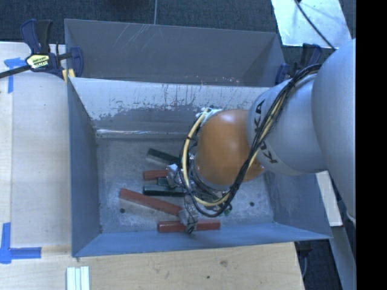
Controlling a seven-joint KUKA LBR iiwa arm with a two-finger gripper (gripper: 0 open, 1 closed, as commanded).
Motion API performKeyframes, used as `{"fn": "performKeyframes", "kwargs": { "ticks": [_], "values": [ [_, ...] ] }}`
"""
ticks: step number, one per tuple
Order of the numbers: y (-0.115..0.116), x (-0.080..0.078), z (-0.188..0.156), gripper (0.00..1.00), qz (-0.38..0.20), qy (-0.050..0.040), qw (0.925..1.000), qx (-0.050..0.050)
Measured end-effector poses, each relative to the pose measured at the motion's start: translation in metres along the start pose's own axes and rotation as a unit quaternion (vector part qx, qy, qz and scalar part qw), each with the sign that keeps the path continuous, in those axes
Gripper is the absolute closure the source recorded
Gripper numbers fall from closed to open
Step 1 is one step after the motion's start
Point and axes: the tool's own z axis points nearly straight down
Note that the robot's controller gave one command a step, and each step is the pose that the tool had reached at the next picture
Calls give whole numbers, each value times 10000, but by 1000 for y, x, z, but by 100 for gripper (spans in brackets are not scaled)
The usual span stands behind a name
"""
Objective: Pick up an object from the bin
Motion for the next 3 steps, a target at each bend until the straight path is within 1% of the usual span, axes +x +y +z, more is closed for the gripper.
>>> {"fn": "performKeyframes", "kwargs": {
  "ticks": [1,2,3],
  "values": [
    [0,-1,-3,100,0,-5,10000,-3],
    [0,0,0,0,4,2,10000,0],
    [0,1,-2,100,-3,26,10000,-2]
  ]
}}
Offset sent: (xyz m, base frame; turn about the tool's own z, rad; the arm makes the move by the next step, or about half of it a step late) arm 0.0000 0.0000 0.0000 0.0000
